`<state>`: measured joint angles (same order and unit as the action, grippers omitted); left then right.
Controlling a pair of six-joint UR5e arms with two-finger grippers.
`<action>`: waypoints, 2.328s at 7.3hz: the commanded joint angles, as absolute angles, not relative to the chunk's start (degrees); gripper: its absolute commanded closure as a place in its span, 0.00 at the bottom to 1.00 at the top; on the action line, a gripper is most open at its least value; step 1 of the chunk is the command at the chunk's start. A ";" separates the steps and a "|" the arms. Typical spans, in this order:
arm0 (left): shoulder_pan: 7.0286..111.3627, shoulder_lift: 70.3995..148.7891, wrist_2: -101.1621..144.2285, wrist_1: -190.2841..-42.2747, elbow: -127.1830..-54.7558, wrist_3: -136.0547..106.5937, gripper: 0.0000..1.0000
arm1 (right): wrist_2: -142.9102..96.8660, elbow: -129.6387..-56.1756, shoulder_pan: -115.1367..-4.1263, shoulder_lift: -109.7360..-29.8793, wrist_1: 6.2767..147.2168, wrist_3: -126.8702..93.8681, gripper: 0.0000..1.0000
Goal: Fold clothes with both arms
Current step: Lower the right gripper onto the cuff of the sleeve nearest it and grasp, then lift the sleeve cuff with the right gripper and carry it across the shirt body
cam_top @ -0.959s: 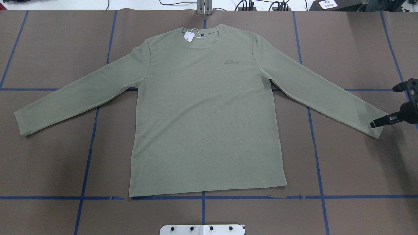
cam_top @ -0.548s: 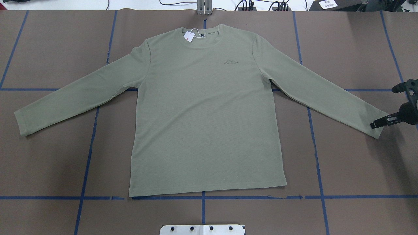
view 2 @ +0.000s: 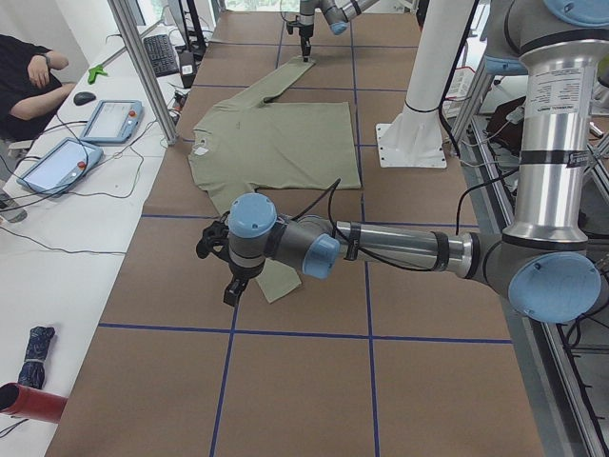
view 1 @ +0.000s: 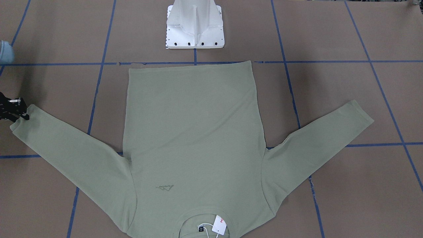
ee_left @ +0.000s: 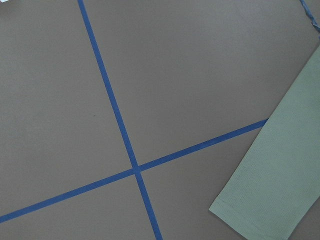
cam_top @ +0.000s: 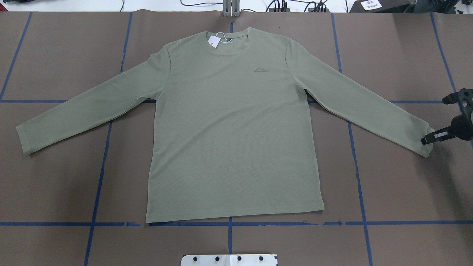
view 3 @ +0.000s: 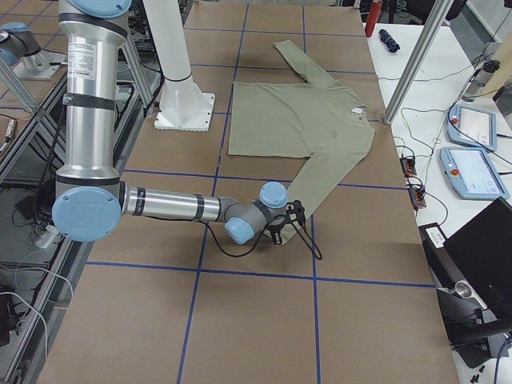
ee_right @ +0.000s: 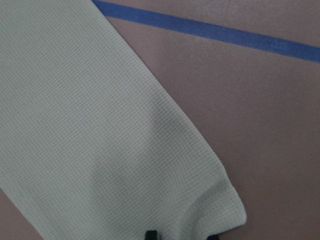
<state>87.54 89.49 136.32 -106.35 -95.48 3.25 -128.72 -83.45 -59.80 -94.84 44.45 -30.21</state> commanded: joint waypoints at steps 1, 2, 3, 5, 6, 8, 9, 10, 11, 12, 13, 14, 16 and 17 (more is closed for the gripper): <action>87.54 89.47 136.23 -106.35 -95.45 3.16 0.00 | -128.85 -83.58 -59.85 -94.75 44.47 -30.23 1.00; 87.54 89.47 136.32 -106.26 -95.45 3.16 0.00 | -129.20 -84.02 -60.72 -94.66 44.47 -30.23 1.00; 87.54 89.47 136.23 -106.26 -95.45 3.16 0.00 | -130.50 -85.24 -62.39 -94.75 44.56 -30.23 1.00; 87.54 89.47 136.32 -106.26 -95.54 3.08 0.00 | -133.84 -86.30 -64.95 -94.31 44.65 -30.32 1.00; 87.54 89.47 136.32 -106.26 -95.54 3.08 0.00 | -134.64 -86.48 -65.82 -89.87 49.43 -30.32 1.00; 87.54 89.56 136.32 -106.26 -95.54 3.08 0.00 | -135.00 -88.49 -66.44 -80.03 63.13 -30.32 1.00; 87.54 89.65 136.41 -106.26 -95.62 3.08 0.00 | -134.65 -88.77 -66.27 -75.46 67.63 -30.41 1.00; 87.54 89.65 136.41 -106.26 -95.54 3.08 0.00 | -134.56 -88.68 -65.66 -70.54 72.29 -30.41 1.00; 87.54 89.74 136.41 -106.35 -95.54 3.08 0.00 | -133.69 -88.42 -63.57 -65.18 76.42 -30.58 1.00; 87.54 89.74 136.49 -106.35 -95.54 3.16 0.00 | -130.46 -88.33 -61.02 -60.95 78.20 -33.54 1.00; 87.54 89.65 136.49 -106.35 -95.54 3.16 0.00 | -126.78 -87.90 -57.52 -57.17 78.31 -37.32 1.00; 87.54 89.65 136.49 -106.35 -95.45 3.16 0.00 | -124.04 -85.89 -54.96 -52.17 78.31 -40.83 1.00; 87.54 89.65 136.49 -106.26 -95.28 3.16 0.00 | -122.00 -77.13 -52.57 -39.53 78.05 -44.29 1.00; 87.54 89.74 136.49 -106.35 -94.49 3.25 0.00 | -119.12 -71.95 -50.64 -33.02 77.52 -44.73 1.00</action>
<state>87.54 89.67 136.49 -106.29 -95.15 3.18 -121.96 -78.08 -52.79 -41.11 78.00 -43.56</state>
